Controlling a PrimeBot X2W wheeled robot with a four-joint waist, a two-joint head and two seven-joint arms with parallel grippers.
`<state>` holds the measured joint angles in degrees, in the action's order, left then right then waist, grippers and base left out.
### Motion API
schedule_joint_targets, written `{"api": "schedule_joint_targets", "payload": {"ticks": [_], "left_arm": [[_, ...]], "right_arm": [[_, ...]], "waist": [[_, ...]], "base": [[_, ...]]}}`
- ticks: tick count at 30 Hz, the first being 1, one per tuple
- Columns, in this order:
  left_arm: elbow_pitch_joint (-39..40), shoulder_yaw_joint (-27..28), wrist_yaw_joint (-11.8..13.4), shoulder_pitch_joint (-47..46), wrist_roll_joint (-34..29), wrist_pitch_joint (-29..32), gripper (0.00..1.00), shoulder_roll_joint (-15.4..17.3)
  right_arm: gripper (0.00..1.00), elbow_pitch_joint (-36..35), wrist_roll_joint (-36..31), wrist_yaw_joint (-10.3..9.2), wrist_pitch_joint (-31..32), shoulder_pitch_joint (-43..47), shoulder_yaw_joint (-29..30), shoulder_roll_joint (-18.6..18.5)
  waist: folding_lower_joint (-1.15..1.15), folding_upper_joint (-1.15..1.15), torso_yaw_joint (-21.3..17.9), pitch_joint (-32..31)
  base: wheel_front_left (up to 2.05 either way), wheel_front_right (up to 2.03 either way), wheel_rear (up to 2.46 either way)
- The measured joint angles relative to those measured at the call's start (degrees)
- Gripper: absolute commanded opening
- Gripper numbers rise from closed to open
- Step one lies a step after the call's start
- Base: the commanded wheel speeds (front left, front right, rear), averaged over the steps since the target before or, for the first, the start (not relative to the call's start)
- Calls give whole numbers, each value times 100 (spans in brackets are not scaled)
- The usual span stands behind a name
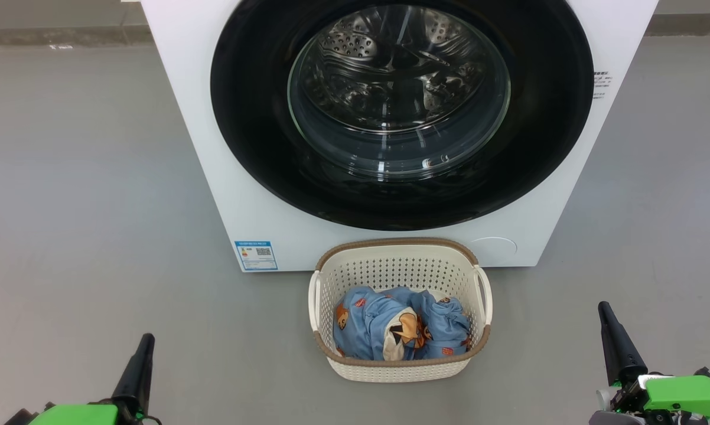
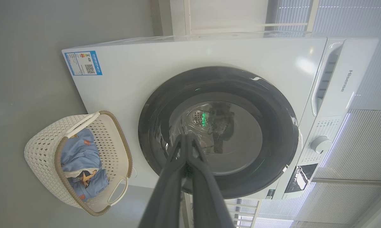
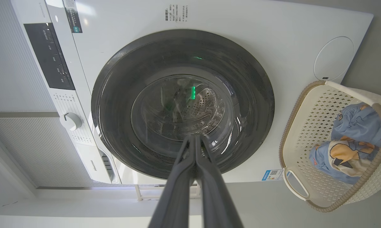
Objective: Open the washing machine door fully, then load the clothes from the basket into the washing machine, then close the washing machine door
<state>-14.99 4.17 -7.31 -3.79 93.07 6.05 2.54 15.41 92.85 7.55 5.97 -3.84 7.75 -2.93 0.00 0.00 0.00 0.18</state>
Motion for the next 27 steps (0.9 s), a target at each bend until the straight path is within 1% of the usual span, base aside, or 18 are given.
{"api": "schedule_joint_targets", "payload": {"ticks": [18,19,24,27], "left_arm": [[0,7,0,0,0,1,0,-4],[0,7,0,0,0,1,100,-4],[-256,-22,4,229,2,0,100,-118],[-267,-48,7,288,0,-16,100,-155]], "right_arm": [[0,1,0,0,0,0,4,2],[100,1,0,0,0,0,4,2],[100,296,2,0,-2,196,12,76],[100,320,1,0,-10,264,10,93]], "waist": [[0,0,0,0],[0,0,0,0],[0,0,0,2],[2,0,3,5]], "base": [[0,0,0],[0,0,0],[0,0,0],[0,0,0]]}}
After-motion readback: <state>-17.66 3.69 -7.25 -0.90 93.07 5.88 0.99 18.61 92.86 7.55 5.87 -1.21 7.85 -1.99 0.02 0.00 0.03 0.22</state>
